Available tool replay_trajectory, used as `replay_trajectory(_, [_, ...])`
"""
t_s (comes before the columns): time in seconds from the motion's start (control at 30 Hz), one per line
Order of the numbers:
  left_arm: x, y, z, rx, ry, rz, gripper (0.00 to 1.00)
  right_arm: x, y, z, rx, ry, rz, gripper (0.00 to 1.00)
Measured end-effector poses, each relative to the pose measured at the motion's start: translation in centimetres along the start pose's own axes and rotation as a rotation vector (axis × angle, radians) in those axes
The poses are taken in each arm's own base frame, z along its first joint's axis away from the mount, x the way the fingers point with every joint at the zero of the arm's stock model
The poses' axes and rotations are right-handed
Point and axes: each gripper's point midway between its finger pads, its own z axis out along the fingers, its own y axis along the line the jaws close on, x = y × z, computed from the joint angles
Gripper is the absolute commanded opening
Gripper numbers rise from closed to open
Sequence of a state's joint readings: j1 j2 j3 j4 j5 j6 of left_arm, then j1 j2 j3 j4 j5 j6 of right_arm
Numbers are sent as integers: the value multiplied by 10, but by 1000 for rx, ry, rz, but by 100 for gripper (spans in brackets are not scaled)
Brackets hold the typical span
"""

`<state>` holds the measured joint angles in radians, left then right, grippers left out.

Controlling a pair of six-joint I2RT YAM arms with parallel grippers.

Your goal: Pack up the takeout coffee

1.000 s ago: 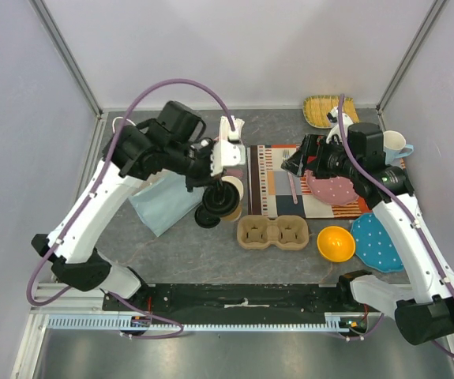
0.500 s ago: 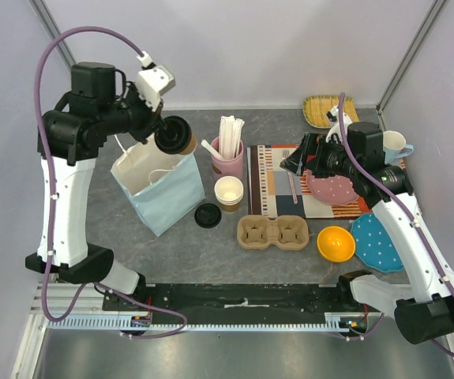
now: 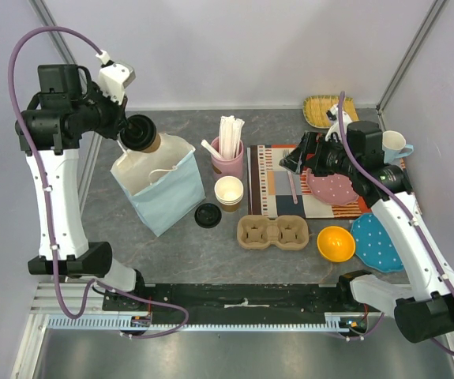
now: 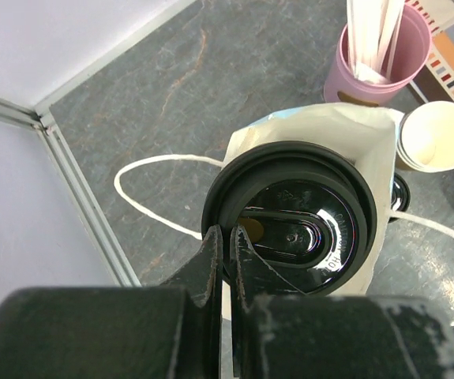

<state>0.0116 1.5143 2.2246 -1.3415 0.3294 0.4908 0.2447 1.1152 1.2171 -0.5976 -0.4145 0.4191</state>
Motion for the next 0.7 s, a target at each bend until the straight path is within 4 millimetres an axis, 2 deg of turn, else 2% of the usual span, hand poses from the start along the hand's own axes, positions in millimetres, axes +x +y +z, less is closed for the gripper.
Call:
replay_trajectory(0.07, [7,2,3,7,18,-8,2,1,-1,1,1,2,1,98])
replay_trajectory(0.2, [34,9,15,15,93,-31,2,6,-4,4,6,14,7,98])
replay_trajectory(0.4, [98,-13,46,132,241,-15,2,8,-6,8,3,25,11,98])
replay_trajectory(0.5, [125,-26,53,182,288,5,2,8,-6,8,3,26,11,98])
replay_trajectory(0.6, [143,-32,60,214,315,43,2,8,-6,8,2,25,11,98])
replay_trajectory(0.7, [152,-35,66,237,316,83,2,8,-6,8,-1,25,10,98])
